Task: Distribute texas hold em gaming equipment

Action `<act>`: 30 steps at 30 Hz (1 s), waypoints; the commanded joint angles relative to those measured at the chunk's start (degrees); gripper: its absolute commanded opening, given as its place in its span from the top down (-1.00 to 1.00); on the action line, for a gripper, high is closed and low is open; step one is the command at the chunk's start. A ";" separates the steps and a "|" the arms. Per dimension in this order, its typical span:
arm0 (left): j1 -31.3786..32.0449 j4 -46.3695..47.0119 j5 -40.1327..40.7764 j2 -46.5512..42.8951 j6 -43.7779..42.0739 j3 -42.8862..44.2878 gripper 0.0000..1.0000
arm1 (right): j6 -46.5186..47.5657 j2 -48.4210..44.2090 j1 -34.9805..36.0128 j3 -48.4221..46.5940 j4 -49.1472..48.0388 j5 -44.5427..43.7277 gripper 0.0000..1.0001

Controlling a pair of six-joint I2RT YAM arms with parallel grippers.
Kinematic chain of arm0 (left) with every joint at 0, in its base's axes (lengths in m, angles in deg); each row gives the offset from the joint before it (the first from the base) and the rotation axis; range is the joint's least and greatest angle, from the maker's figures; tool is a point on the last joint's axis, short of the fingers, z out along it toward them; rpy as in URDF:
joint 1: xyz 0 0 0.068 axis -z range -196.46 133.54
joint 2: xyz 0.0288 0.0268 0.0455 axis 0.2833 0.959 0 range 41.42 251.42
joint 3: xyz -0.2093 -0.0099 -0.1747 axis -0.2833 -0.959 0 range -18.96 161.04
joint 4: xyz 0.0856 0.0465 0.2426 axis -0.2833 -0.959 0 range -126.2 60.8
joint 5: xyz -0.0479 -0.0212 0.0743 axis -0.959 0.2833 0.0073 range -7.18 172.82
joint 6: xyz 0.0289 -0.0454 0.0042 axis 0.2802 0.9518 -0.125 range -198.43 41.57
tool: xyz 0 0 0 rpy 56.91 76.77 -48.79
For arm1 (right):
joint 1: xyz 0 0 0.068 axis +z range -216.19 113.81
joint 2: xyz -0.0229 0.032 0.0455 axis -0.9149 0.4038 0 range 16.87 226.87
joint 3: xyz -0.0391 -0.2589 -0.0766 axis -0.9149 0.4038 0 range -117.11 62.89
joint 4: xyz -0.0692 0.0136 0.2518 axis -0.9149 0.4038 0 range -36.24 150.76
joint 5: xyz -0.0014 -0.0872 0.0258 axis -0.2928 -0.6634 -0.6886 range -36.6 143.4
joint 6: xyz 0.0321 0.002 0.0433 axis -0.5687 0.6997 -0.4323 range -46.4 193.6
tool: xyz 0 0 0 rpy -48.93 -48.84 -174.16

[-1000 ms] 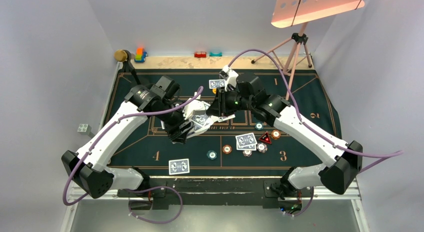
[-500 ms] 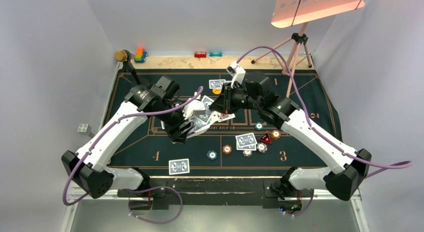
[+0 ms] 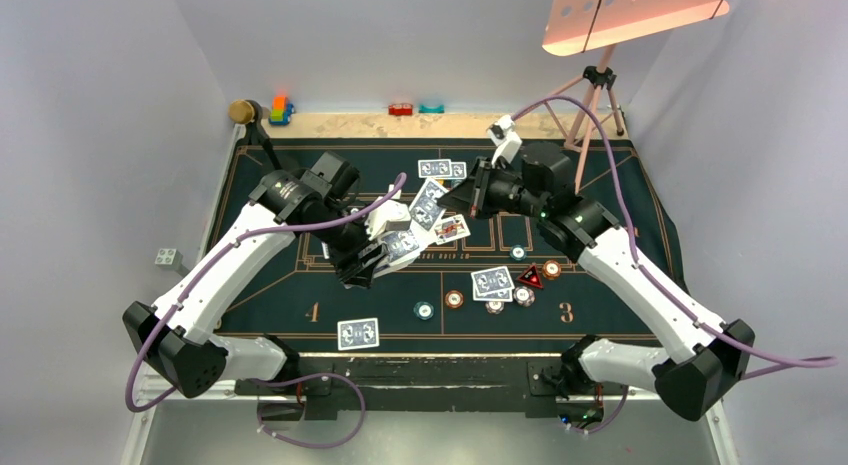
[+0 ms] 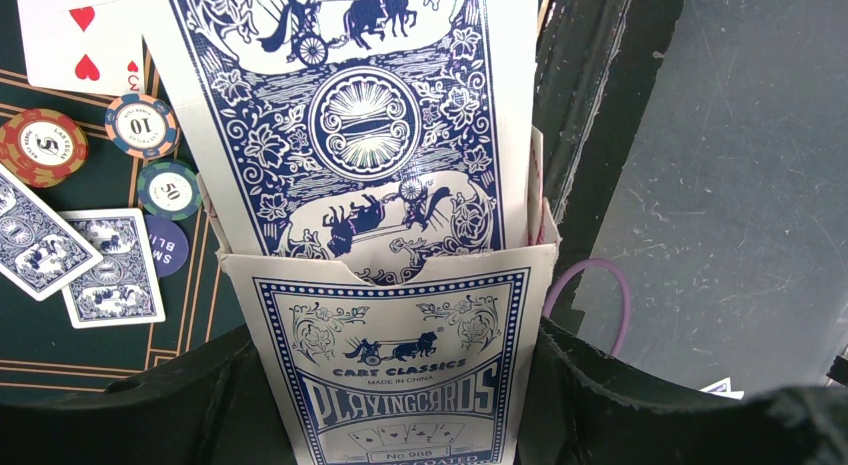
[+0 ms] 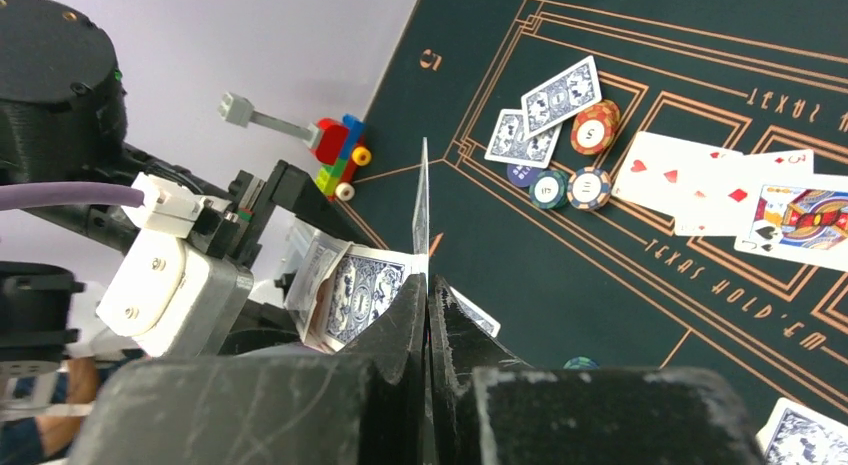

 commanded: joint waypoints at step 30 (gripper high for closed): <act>0.04 0.44 -2.38 -2.69 -0.10 -0.14 1.00 | -9.20 23.33 -8.72 17.15 -24.48 0.76 1.00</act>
